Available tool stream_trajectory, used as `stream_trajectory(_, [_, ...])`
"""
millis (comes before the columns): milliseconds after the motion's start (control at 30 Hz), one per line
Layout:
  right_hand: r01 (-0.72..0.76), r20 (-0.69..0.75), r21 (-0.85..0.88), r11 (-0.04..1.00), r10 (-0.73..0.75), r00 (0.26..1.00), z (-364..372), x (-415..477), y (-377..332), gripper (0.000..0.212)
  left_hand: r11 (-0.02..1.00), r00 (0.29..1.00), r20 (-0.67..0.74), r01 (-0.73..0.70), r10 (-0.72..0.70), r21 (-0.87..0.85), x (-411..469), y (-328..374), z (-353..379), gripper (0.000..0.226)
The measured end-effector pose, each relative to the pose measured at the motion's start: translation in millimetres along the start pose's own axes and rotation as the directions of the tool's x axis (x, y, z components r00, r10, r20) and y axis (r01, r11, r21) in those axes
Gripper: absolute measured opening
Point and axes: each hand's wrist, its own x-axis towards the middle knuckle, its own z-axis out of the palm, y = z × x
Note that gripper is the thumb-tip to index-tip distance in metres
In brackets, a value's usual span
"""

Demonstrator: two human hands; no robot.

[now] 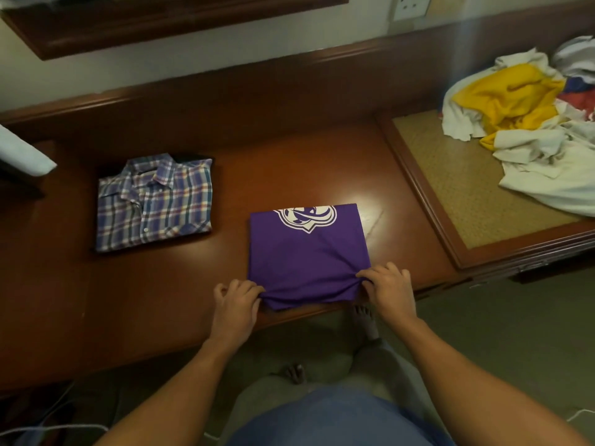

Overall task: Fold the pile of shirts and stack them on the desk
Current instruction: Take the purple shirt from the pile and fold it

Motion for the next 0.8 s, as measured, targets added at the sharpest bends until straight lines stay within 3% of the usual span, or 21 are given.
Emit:
stream_trajectory(200, [-0.062, 0.109, 0.165, 0.984, 0.045, 0.993, -22, -16, -3, 0.021, 0.968, 0.989, -0.005, 0.144, -0.148, -0.204, -14, -11, -27, 0.023])
stream_trajectory(400, [-0.128, 0.13, 0.255, 0.958, 0.098, 0.987, -73, -26, -26, 0.019, 0.958, 0.992, 0.061, 0.122, -0.11, -0.261, -5, -20, -84, 0.018])
stream_trajectory(600, [-0.162, 0.118, 0.404, 0.9, 0.124, 0.985, -132, -8, -47, 0.013, 0.857, 0.959, 0.265, 0.223, -0.105, -0.464, 32, -28, -154, 0.009])
stream_trajectory(800, [-0.236, 0.257, 0.467, 0.852, 0.124, 0.958, -165, 46, -59, 0.011, 0.826, 0.927, 0.37, 0.251, -0.056, -0.505, 94, -34, -192, 0.013])
